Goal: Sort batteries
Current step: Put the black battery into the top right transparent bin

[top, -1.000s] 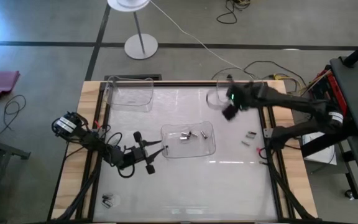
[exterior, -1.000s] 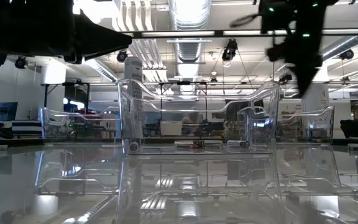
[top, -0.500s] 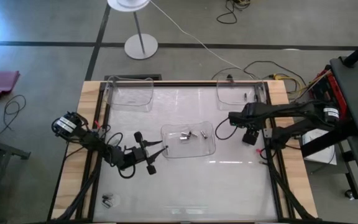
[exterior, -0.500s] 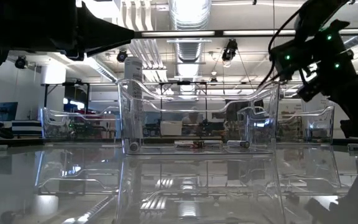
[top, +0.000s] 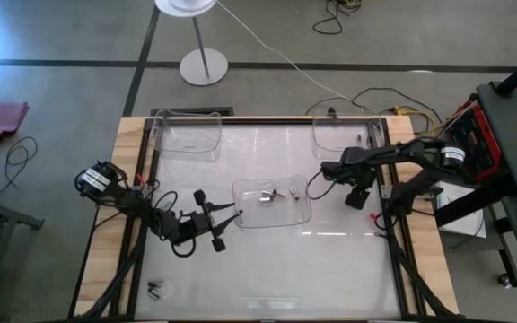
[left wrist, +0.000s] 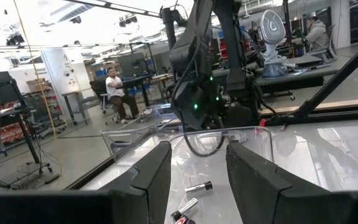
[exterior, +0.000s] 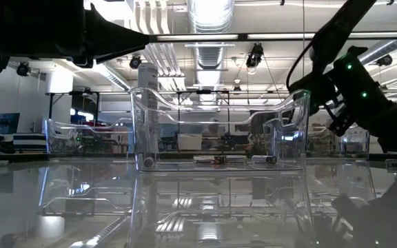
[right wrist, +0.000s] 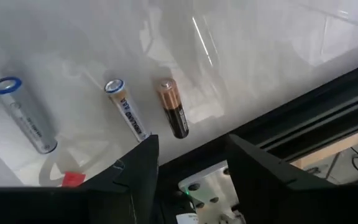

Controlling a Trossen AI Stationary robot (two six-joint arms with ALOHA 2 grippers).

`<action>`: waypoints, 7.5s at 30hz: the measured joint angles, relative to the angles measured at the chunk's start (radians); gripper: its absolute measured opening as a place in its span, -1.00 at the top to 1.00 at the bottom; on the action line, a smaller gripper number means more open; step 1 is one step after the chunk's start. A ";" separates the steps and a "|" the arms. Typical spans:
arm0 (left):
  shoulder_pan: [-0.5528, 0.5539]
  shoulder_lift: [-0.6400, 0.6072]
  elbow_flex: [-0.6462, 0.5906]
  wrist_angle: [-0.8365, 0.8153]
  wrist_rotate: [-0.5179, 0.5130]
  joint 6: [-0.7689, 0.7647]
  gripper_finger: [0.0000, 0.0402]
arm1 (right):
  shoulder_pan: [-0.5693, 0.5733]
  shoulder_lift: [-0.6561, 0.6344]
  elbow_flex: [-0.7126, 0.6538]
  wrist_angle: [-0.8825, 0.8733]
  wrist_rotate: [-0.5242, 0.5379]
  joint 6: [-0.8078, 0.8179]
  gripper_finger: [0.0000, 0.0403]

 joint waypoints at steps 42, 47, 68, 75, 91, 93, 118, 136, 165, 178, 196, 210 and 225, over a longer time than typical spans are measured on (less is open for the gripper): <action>0.000 0.001 -0.001 -0.009 0.000 0.000 0.33 | 0.000 0.074 0.018 0.113 0.000 -0.002 0.87; 0.000 0.001 -0.001 -0.015 0.000 0.000 0.33 | 0.000 0.067 0.052 0.124 0.036 -0.018 0.88; -0.001 0.001 -0.001 -0.032 -0.002 -0.001 0.33 | 0.060 -0.211 0.296 -0.001 0.100 0.064 0.88; -0.001 0.001 -0.001 -0.032 -0.002 -0.011 0.33 | 0.059 -0.256 0.346 0.007 0.106 0.116 0.88; -0.005 0.001 -0.001 -0.034 -0.002 -0.038 0.33 | -0.273 -0.172 0.468 0.168 0.086 0.104 0.88; -0.007 0.001 -0.001 -0.035 -0.002 -0.038 0.33 | -0.345 -0.145 0.459 0.207 0.066 0.101 0.88; -0.020 0.001 -0.001 -0.051 -0.002 -0.025 0.33 | -0.665 0.189 0.370 0.491 -0.095 0.219 0.88; -0.025 0.001 -0.001 -0.034 -0.002 -0.023 0.33 | -0.668 0.137 0.351 0.452 0.012 0.258 0.75; -0.032 -0.008 0.003 0.011 -0.004 0.034 0.33 | 0.383 -0.399 0.137 0.034 0.011 0.493 -0.03; -0.034 -0.006 0.062 -0.051 0.000 0.035 0.33 | 0.708 -0.207 -0.010 0.024 -0.351 0.666 0.03; -0.053 -0.006 0.065 -0.090 -0.002 0.026 0.33 | 0.743 0.119 -0.012 0.054 -0.463 0.429 0.07; -0.055 -0.006 0.065 -0.090 -0.003 0.026 0.33 | 0.772 0.158 -0.021 0.112 -0.483 0.450 0.44; -0.055 -0.006 0.064 -0.089 -0.003 0.026 0.33 | 0.776 0.037 0.081 -0.004 -0.362 0.473 0.89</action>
